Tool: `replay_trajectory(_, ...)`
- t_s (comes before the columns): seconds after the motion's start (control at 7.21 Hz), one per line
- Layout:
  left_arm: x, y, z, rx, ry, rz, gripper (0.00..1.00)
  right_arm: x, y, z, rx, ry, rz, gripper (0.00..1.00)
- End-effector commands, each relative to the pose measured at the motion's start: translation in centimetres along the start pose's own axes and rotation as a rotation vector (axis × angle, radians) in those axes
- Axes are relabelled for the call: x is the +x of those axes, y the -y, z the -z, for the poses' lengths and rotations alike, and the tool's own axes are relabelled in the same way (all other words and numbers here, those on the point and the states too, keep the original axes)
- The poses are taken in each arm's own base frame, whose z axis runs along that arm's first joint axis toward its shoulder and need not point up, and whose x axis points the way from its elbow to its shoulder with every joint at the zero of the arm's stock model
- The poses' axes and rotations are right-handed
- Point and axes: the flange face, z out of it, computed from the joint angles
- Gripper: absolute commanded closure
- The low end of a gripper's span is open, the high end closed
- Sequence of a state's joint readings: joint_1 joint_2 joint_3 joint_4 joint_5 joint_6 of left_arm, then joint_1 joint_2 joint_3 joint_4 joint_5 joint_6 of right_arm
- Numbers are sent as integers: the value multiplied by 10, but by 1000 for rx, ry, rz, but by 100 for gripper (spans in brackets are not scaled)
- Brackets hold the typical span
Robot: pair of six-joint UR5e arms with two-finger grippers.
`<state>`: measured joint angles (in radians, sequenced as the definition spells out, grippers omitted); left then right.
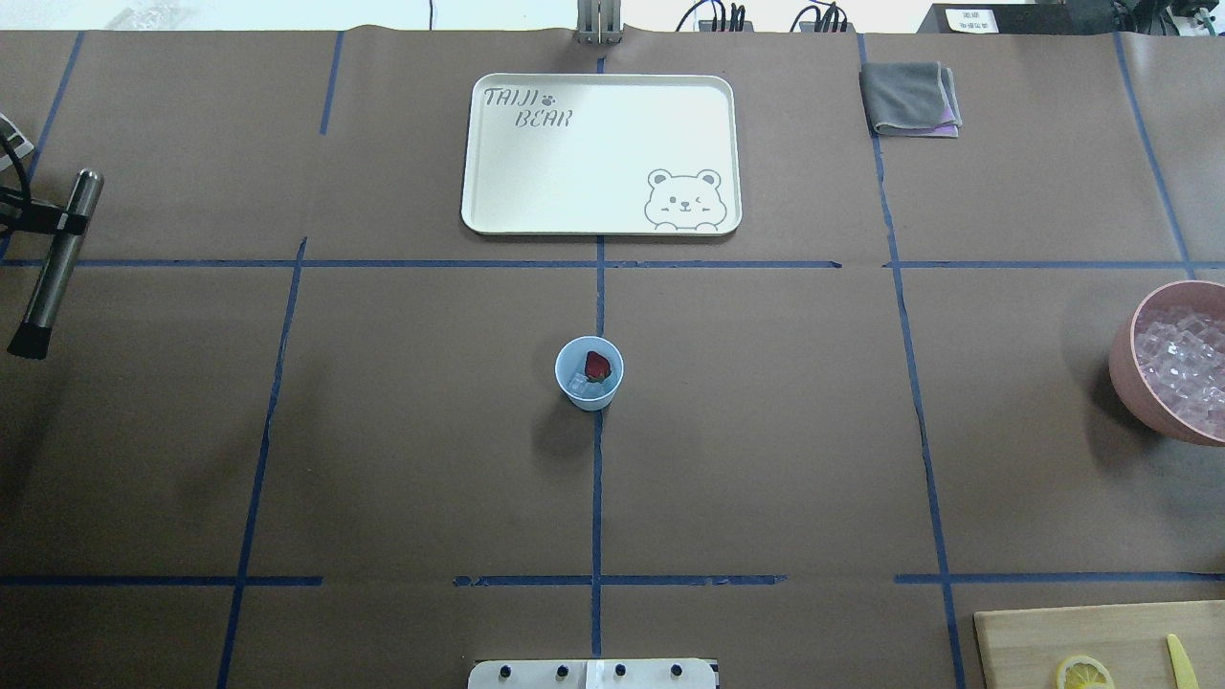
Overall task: Mash ice and strawberries in cup
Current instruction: 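Carry the metal rod upright with the left gripper into the cup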
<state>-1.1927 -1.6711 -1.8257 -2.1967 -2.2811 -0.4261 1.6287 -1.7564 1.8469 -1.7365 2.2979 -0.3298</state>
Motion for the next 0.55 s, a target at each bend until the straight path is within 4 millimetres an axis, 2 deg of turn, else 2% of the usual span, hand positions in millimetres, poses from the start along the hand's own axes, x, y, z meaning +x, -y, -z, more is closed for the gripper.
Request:
replay_trajectory(0.0, 33, 18, 18, 175, -91, -142, 100, 0, 0, 0, 0, 0, 0, 1)
replay_trajectory(0.14, 36, 28, 14, 258, -141, -180, 100, 0, 0, -1, -2, 1, 0, 1)
replay_trajectory(0.28, 62, 54, 5, 318, -203, -254, 100, 1, -1, -1, -3, 1, -2, 1)
replay_trajectory(0.42, 101, 80, 1, 360, -275, -270, 100, 1, -1, -2, -3, 1, -3, 1)
